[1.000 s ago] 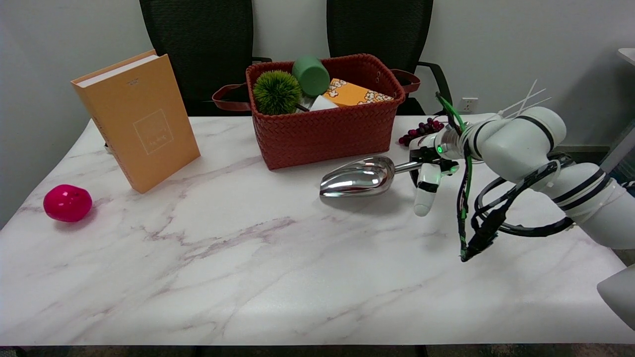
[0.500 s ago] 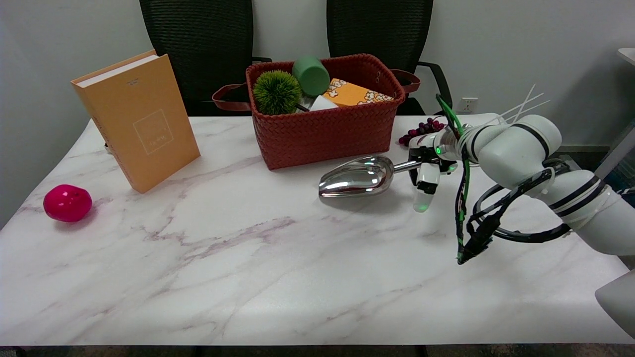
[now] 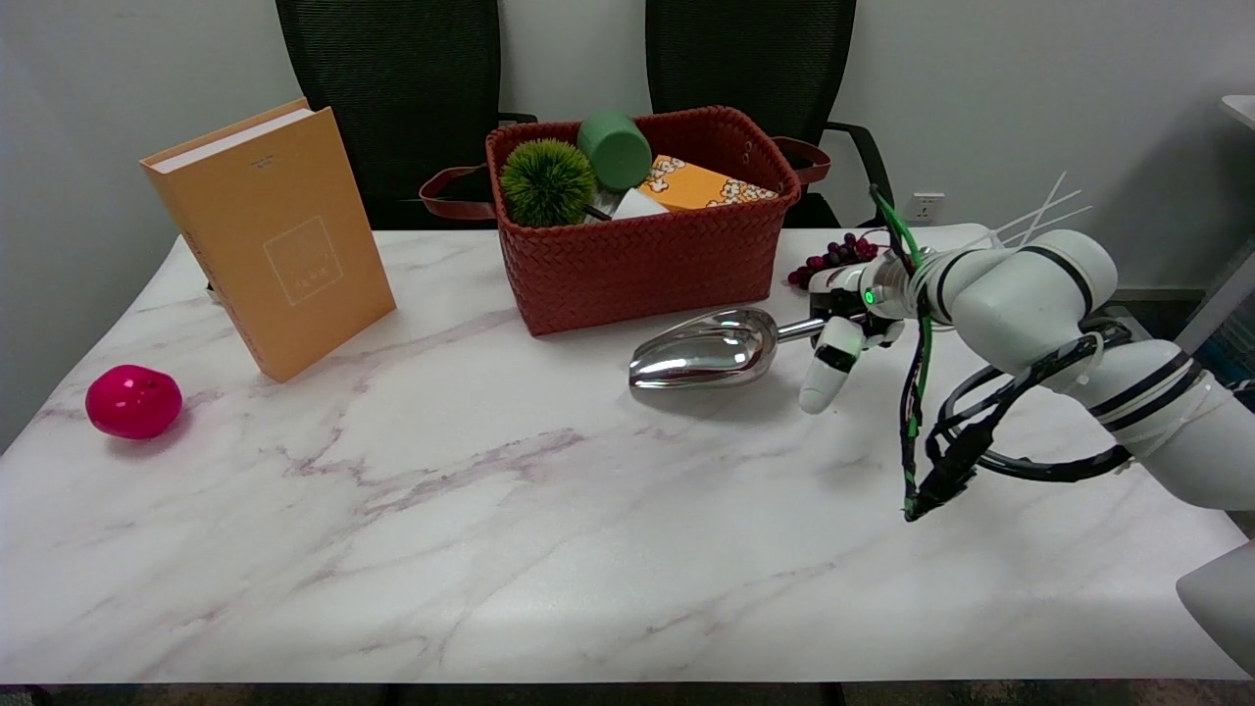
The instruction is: Pick up the stainless steel scoop.
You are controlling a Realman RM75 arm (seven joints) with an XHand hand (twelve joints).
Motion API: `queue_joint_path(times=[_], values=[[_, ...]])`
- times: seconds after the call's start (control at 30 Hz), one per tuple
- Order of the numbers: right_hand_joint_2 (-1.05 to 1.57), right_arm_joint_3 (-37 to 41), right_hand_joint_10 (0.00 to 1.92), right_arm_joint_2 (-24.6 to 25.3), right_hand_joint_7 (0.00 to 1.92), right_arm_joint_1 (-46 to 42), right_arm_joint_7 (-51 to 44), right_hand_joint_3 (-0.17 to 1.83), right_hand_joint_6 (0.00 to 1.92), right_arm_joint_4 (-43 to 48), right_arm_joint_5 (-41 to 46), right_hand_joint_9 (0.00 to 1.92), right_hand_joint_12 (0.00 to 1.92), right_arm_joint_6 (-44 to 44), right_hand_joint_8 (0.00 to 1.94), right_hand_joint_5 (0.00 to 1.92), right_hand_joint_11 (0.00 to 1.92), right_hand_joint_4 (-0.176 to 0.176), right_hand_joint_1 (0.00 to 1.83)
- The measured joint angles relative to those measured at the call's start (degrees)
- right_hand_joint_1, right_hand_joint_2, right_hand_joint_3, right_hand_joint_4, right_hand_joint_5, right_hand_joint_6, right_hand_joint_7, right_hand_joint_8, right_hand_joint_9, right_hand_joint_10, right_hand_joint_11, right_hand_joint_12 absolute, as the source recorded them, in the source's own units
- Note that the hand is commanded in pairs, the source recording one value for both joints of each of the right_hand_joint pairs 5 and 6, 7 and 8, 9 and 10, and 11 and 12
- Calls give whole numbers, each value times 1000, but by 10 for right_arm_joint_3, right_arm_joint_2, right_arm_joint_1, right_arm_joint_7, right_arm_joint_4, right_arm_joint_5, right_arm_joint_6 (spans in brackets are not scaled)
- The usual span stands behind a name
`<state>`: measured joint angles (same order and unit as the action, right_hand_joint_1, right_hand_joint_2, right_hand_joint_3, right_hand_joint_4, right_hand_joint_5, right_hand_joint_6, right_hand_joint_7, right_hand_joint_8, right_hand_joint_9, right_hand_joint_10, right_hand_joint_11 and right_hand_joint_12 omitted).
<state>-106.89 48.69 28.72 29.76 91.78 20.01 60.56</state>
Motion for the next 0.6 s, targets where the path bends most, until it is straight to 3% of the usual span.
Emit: queue_joint_path(times=[0.13, 0.17, 0.47, 0.6], values=[[-761, 5, 1849, 0, 1920, -2, 0, 758, 1813, -1, 8, 1849, 1920, -2, 1920, 1813, 1920, 0, 1187], [-710, 6, 1851, 0, 1920, -2, 0, 849, 1826, -1, 10, 1851, 1920, -2, 1920, 1826, 1920, 0, 1200], [-689, 13, 1751, 0, 1920, -8, 0, 1029, 1851, 0, 17, 1751, 1920, -15, 1920, 1851, 1920, 0, 1212], [-544, 15, 1751, 0, 1920, -11, 0, 1003, 1863, 0, 18, 1751, 1920, -24, 1920, 1863, 1920, 0, 1247]])
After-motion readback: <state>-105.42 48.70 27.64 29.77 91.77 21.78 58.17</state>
